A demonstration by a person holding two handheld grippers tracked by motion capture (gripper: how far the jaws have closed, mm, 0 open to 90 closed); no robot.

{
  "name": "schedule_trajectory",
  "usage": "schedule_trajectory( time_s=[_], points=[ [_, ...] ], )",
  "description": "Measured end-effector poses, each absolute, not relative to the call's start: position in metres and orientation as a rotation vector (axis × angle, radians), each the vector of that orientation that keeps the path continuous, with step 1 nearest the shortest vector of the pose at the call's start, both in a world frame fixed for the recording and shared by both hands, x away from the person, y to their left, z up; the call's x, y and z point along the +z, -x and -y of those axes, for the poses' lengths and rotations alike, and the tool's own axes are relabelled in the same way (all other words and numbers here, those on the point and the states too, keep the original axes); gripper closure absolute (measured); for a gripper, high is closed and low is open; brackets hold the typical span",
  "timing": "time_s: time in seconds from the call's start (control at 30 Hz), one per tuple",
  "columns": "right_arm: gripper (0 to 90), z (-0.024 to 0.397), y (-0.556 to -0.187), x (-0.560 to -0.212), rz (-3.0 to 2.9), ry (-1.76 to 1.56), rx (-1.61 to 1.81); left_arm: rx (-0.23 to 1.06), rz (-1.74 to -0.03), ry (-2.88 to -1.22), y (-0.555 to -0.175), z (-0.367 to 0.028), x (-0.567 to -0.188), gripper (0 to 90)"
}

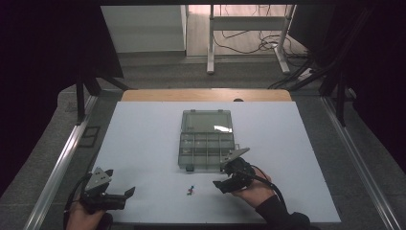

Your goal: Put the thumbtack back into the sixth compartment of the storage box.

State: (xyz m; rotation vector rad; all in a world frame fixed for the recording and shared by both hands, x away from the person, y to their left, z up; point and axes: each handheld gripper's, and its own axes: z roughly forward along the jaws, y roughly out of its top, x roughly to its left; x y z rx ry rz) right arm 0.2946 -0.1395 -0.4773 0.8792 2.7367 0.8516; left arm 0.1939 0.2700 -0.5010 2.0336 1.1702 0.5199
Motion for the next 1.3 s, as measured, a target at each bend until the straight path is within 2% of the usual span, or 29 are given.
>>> schedule_trajectory(
  time_s=[0.1,0.17,0.53,0.97,1.3],
  points=[
    [30.9,0.136,-0.297,-0.478,-2.745,-0.871,0.852,0.519,-1.169,-2.033,-0.194,-0.27,-0.501,1.1],
    [35.3,0.131,-0.3,-0.478,-2.766,-0.849,0.858,0.515,-1.169,-2.031,-0.194,-0.27,-0.501,1.1],
    [40.4,0.112,-0.309,-0.48,-2.809,-0.813,0.847,0.514,-1.162,-2.034,-0.194,-0.27,-0.501,1.3],
    [51.5,0.088,-0.311,-0.487,-2.837,-0.713,0.786,0.512,-1.152,-2.037,-0.194,-0.27,-0.501,1.6],
    [64.7,0.069,-0.312,-0.493,-2.92,-0.635,0.769,0.512,-1.143,-2.045,-0.194,-0.269,-0.501,1.6]
  ],
)
